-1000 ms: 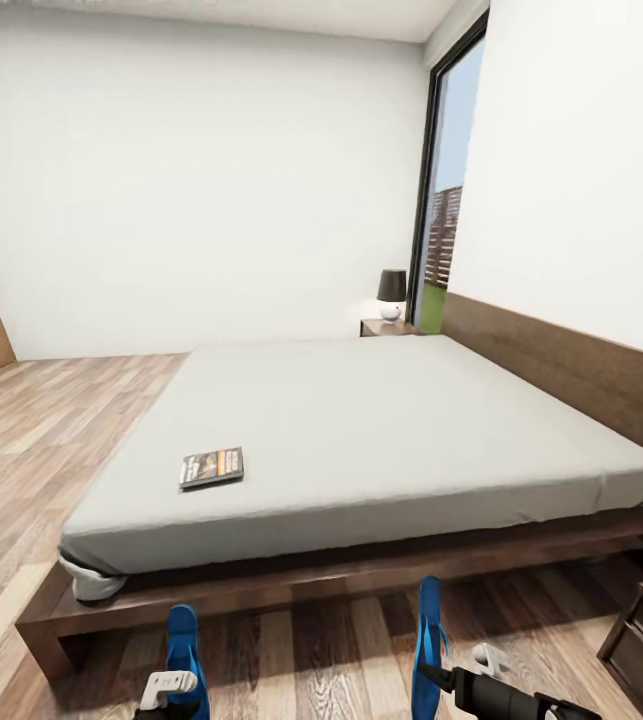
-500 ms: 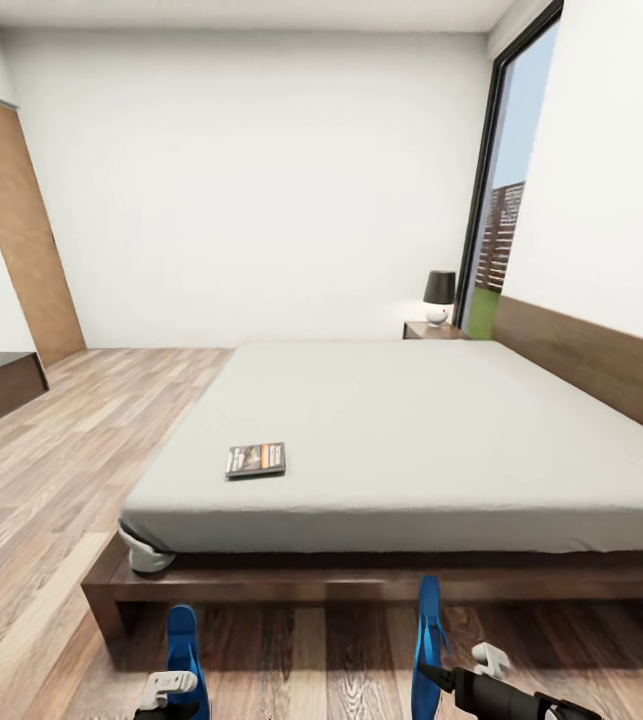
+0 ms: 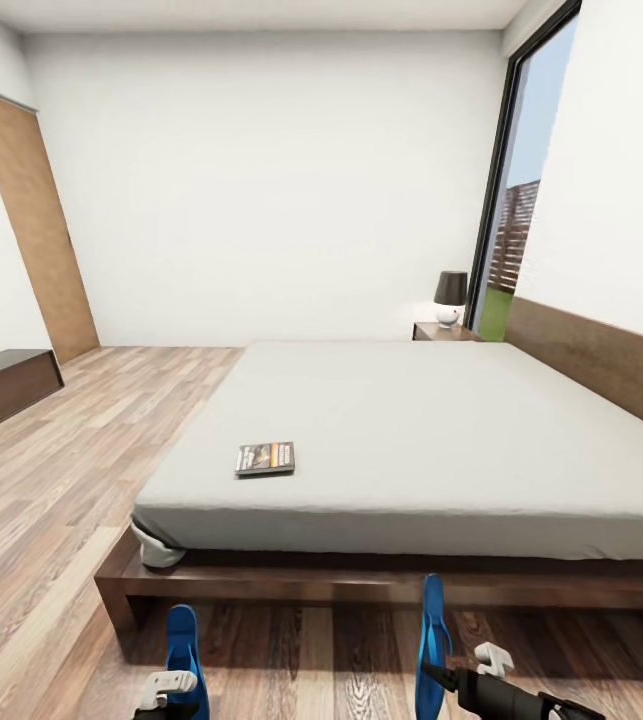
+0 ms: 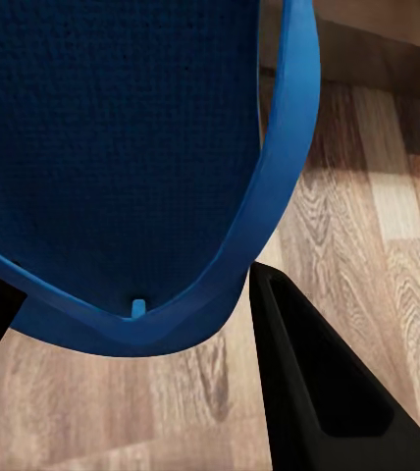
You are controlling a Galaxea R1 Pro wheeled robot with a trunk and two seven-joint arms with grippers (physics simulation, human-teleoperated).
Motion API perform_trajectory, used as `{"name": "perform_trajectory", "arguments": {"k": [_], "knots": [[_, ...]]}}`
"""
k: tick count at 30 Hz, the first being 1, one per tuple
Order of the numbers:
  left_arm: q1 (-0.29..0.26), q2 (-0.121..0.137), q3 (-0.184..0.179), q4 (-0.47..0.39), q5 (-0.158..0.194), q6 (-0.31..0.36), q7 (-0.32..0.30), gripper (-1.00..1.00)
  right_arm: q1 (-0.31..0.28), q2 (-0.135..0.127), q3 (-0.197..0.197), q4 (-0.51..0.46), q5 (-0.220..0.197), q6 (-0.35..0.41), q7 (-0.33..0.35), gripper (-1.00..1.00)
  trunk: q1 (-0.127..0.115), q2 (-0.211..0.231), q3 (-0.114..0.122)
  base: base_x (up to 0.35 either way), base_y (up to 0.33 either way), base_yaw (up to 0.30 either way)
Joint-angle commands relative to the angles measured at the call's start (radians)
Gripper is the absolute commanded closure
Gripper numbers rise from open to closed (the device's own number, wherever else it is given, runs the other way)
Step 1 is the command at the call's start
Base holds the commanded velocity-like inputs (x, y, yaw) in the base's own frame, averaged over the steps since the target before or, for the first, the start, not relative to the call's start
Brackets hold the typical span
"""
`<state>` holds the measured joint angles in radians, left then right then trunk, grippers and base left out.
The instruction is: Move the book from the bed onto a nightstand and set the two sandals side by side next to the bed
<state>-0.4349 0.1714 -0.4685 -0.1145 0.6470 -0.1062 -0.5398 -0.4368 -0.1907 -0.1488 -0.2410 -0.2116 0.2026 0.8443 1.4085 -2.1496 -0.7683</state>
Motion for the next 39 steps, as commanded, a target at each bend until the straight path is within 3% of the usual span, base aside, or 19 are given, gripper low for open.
{"name": "perform_trajectory", "arguments": {"k": [1, 5, 25, 39], "knots": [[-0.001, 0.0, -0.008, 0.001, 0.005, -0.006, 0.0, 1.0, 0.0, 0.0, -0.002, 0.0, -0.008, 0.01, 0.003, 1.0, 0.0, 0.0, -0.001, 0.0, 0.0, 0.0], [0.019, -0.022, -0.009, -0.006, 0.026, -0.028, -0.021, 1.0, -0.006, 0.02, -0.008, 0.022, 0.011, -0.012, -0.019, 1.0, 0.0, 0.0, -0.001, 0.0, 0.0, 0.0], [0.015, -0.021, -0.009, -0.025, 0.029, -0.03, -0.014, 1.0, -0.006, 0.009, -0.006, 0.075, 0.011, -0.012, -0.033, 1.0, 0.0, 0.0, -0.001, 0.0, 0.0, 0.0], [0.015, -0.017, -0.009, -0.027, 0.029, -0.028, -0.014, 1.0, -0.006, 0.008, -0.006, 0.075, 0.011, -0.012, -0.033, 1.0, 0.05, -0.091, -0.042, 0.0, 0.0, 0.0]]}}
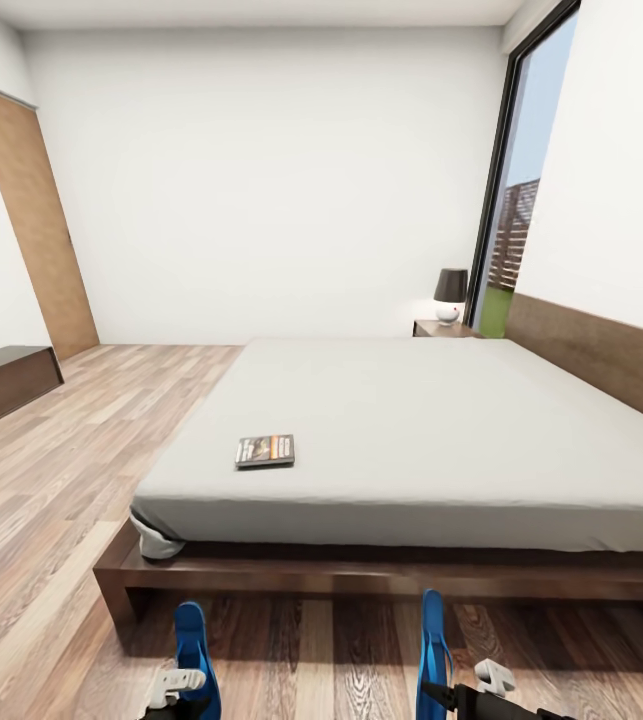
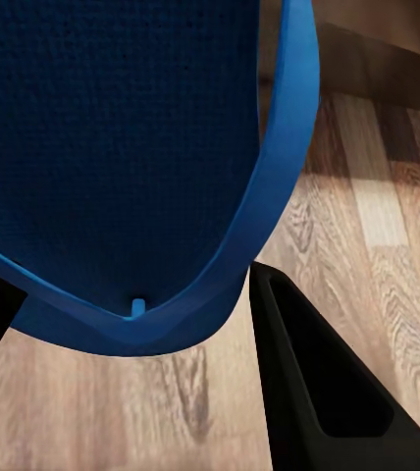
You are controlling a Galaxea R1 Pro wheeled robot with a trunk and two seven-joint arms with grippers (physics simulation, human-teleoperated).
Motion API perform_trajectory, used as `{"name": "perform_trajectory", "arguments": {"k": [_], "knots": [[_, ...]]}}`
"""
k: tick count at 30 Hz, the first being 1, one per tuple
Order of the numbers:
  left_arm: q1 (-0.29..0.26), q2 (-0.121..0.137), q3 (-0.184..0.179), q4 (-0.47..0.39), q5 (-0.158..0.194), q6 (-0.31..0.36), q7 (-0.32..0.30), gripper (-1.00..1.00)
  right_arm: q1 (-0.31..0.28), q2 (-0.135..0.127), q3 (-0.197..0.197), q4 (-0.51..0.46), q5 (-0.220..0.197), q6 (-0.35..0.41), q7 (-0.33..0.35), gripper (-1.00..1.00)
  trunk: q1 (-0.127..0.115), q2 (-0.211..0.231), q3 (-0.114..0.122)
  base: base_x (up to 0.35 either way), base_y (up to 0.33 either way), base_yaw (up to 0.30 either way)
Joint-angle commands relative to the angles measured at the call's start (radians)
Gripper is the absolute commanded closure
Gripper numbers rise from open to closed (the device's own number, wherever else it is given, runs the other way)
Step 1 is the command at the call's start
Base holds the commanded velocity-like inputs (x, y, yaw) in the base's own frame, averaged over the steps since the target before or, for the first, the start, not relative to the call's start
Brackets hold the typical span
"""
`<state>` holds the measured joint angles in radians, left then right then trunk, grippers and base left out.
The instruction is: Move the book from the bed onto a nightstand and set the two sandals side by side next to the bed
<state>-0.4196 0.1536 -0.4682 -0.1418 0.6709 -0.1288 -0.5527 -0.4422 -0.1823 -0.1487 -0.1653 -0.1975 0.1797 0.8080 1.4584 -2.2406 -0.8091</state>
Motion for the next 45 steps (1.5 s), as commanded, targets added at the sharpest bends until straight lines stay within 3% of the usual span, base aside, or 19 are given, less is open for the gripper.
{"name": "perform_trajectory", "arguments": {"k": [1, 4, 9, 12, 14, 16, 18, 21, 31, 39, 45], "knots": [[-0.001, 0.002, -0.009, -0.005, 0.005, -0.004, -0.002, 1.0, 0.0, 0.0, -0.006, 0.0, -0.003, 0.01, 0.004, 1.0, 0.0, 0.0, -0.001, 0.0, 0.0, 0.0], [-0.005, 0.01, -0.009, -0.046, 0.003, 0.023, 0.022, 1.0, -0.001, 0.0, -0.006, 0.0, -0.003, 0.01, 0.005, 1.0, 0.0, 0.0, -0.001, 0.0, 0.0, 0.0], [-0.015, 0.011, -0.01, -0.117, -0.001, 0.218, 0.292, 1.0, -0.001, 0.0, -0.006, 0.0, -0.003, 0.01, 0.004, 1.0, 0.0, 0.0, -0.001, 0.0, 0.0, 0.0], [-0.02, 0.011, -0.01, -0.186, -0.004, 0.299, 0.384, 1.0, -0.001, -0.003, -0.006, -0.001, -0.003, 0.011, 0.006, 1.0, 0.0, 0.0, -0.001, 0.0, 0.0, 0.0], [-0.029, 0.012, -0.01, -0.221, -0.033, 0.392, 0.427, 1.0, 0.0, -0.011, -0.006, 0.0, -0.003, 0.013, 0.007, 1.0, 0.0, 0.0, -0.001, 0.0, 0.0, 0.0], [-0.055, 0.009, -0.01, -0.234, -0.107, 0.484, 0.466, 1.0, -0.001, -0.014, -0.006, -0.001, -0.003, 0.013, 0.009, 1.0, 0.0, 0.0, -0.001, 0.0, 0.0, 0.0], [-0.064, 0.01, -0.01, -0.237, -0.151, 0.512, 0.479, 1.0, -0.001, -0.015, -0.006, 0.0, -0.003, 0.013, 0.009, 1.0, 0.0, 0.0, -0.001, 0.0, 0.0, 0.0], [-0.067, 0.011, -0.01, -0.237, -0.167, 0.523, 0.484, 1.0, 0.0, -0.015, -0.006, 0.0, -0.003, 0.014, 0.01, 1.0, 0.0, 0.0, -0.001, 0.0, 0.0, 0.0], [-0.069, 0.042, -0.014, -0.223, -0.175, 0.531, 0.488, 1.0, 0.0, -0.028, -0.006, -0.001, -0.004, 0.014, 0.011, 1.0, 0.0, 0.0, -0.001, 0.0, 0.0, 0.0], [-0.069, 0.05, -0.015, -0.179, -0.177, 0.531, 0.487, 1.0, 0.0, -0.043, -0.006, -0.001, -0.011, 0.015, 0.012, 1.0, 0.0, 0.0, -0.001, 0.0, 0.0, 0.0], [-0.069, 0.049, -0.014, -0.178, -0.177, 0.531, 0.487, 1.0, 0.0, -0.068, -0.006, 0.0, -0.012, 0.016, 0.014, 1.0, 0.023, -0.042, -0.02, 0.0, 0.0, 0.0]]}}
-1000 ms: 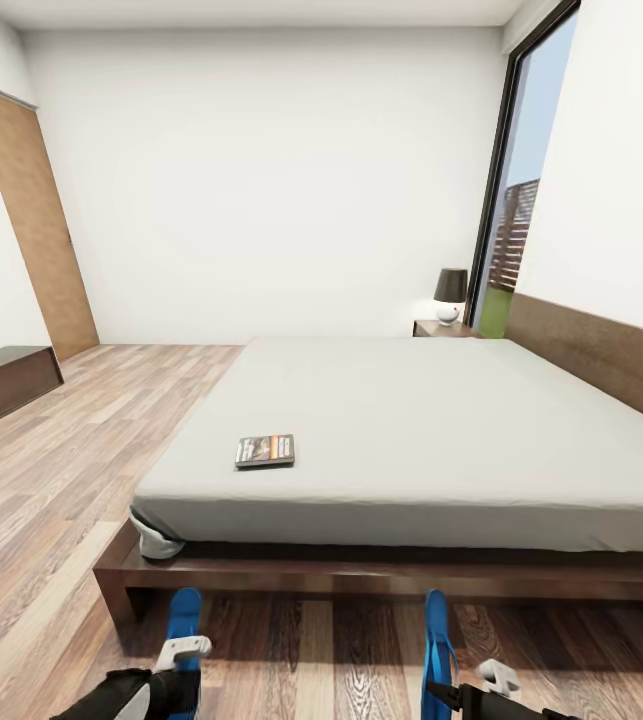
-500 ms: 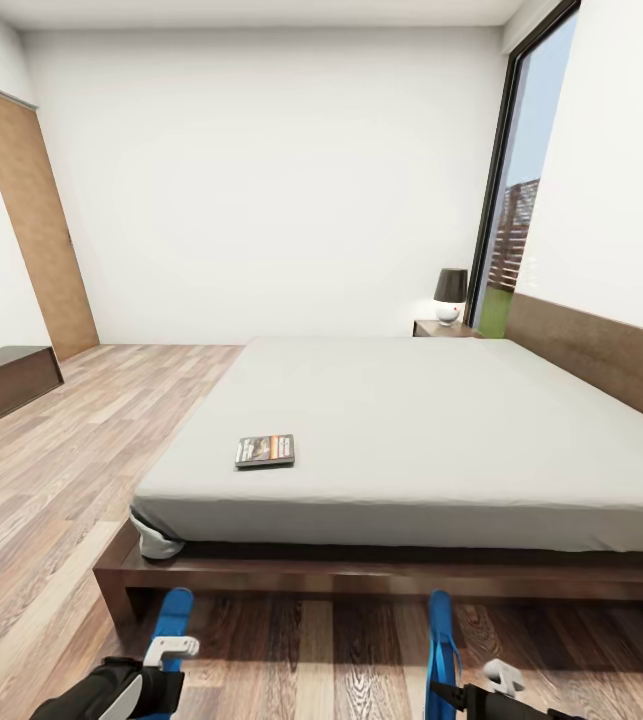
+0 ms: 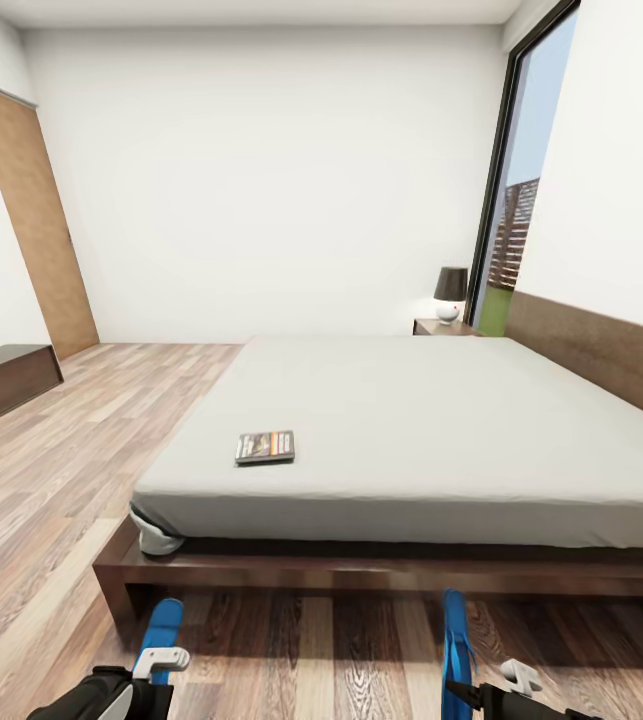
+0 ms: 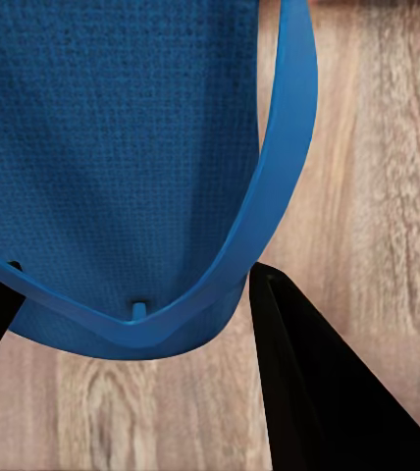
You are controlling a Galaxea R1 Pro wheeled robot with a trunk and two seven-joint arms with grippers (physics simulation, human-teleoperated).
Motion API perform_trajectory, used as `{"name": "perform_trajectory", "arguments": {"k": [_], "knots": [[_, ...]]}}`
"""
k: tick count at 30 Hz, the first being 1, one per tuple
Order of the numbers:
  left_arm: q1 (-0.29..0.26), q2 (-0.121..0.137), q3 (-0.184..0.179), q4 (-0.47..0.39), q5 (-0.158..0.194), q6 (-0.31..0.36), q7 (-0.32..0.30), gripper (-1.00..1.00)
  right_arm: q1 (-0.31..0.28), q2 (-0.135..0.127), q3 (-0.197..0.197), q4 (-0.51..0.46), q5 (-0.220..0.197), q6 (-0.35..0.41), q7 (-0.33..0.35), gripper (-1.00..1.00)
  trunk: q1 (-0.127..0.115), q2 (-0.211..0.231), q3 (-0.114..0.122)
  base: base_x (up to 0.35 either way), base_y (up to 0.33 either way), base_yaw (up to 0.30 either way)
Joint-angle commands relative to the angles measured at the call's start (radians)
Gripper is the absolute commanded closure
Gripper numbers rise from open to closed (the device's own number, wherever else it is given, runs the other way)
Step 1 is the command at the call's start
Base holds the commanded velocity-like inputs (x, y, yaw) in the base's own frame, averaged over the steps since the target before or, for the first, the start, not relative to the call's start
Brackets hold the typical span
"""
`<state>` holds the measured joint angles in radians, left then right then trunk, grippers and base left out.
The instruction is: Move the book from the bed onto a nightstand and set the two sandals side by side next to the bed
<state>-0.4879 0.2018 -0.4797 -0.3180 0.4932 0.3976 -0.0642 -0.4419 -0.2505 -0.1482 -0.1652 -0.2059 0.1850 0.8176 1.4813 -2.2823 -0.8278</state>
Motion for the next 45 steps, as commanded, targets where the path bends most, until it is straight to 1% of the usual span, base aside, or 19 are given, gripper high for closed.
{"name": "perform_trajectory", "arguments": {"k": [1, 5, 31, 45], "knots": [[0.0, 0.001, -0.003, -0.002, 0.001, 0.004, -0.002, 1.0, 0.0, -0.004, -0.007, 0.0, -0.004, 0.011, 0.004, 1.0, 0.004, -0.008, -0.004, 0.0, 0.0, 0.0], [0.0, 0.001, -0.003, -0.002, 0.001, 0.003, -0.002, 1.0, -0.001, -0.008, -0.007, 0.0, -0.004, 0.011, 0.004, 1.0, 0.019, -0.036, -0.017, 0.0, 0.0, 0.0], [0.0, -0.001, -0.001, -0.003, 0.001, 0.003, -0.002, 1.0, -0.001, -0.009, -0.007, 0.0, -0.004, 0.011, 0.003, 1.0, 0.119, -0.218, -0.098, 0.0, 0.0, 0.0], [-0.001, -0.001, -0.002, -0.004, 0.0, 0.003, -0.002, 1.0, -0.001, -0.009, -0.007, 0.0, -0.004, 0.011, 0.003, 1.0, 0.125, -0.221, -0.152, 0.0, 0.0, 0.0]]}}
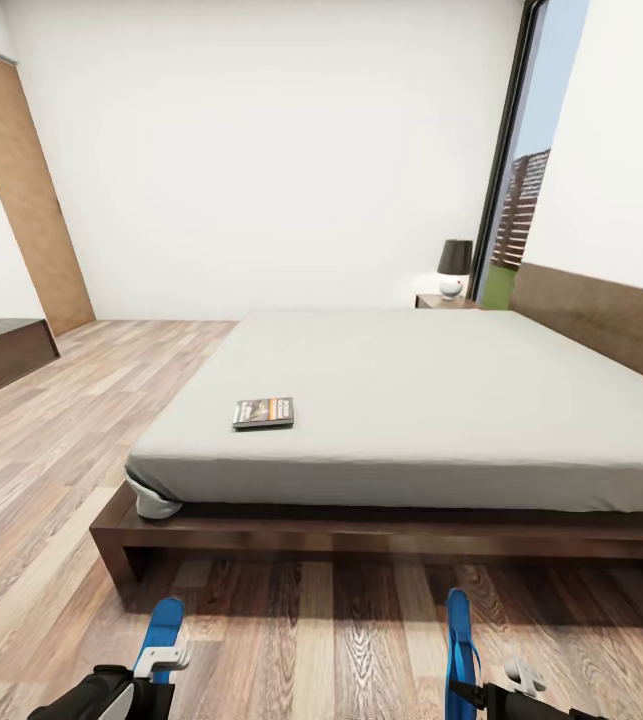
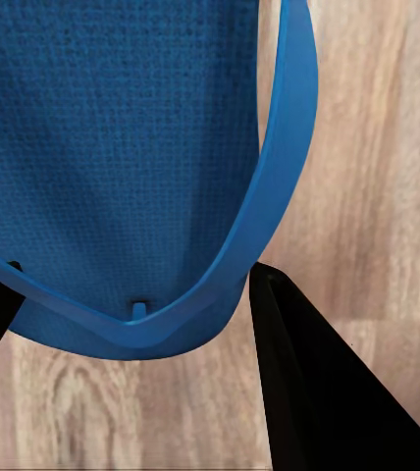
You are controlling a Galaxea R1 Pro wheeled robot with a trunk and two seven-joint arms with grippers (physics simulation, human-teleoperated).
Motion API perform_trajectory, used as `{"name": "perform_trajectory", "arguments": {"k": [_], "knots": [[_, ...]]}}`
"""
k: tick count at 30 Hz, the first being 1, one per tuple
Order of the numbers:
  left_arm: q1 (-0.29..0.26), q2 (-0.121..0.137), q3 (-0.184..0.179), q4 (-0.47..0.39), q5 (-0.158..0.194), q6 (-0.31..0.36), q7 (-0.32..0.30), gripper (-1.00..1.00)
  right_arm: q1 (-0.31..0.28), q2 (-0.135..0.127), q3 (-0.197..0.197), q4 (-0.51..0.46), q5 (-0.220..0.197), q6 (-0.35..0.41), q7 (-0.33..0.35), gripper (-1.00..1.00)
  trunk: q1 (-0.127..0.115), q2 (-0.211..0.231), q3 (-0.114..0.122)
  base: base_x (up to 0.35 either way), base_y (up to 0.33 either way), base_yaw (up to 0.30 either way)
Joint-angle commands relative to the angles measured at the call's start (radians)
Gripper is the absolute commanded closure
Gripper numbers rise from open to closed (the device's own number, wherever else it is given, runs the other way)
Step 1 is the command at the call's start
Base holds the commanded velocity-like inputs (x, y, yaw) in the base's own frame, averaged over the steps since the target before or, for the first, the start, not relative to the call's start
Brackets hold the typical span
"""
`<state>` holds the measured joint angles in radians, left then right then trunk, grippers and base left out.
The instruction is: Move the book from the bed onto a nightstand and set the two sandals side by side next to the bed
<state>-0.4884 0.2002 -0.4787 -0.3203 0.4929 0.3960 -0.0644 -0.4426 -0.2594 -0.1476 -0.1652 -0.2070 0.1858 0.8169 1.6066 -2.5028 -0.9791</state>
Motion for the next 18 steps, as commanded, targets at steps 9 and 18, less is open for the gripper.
{"name": "perform_trajectory", "arguments": {"k": [9, 18], "knots": [[0.0, 0.0, -0.003, -0.002, 0.0, 0.003, -0.003, 1.0, 0.0, 0.0, -0.007, 0.0, -0.003, 0.011, 0.004, 1.0, 0.004, -0.003, -0.036, 0.0, 0.0, 0.0], [-0.001, 0.0, -0.004, -0.002, 0.0, -0.002, -0.003, 1.0, 0.0, 0.0, -0.007, 0.0, -0.003, 0.011, 0.004, 1.0, 0.008, -0.005, -0.071, 0.0, 0.0, 0.0]]}}
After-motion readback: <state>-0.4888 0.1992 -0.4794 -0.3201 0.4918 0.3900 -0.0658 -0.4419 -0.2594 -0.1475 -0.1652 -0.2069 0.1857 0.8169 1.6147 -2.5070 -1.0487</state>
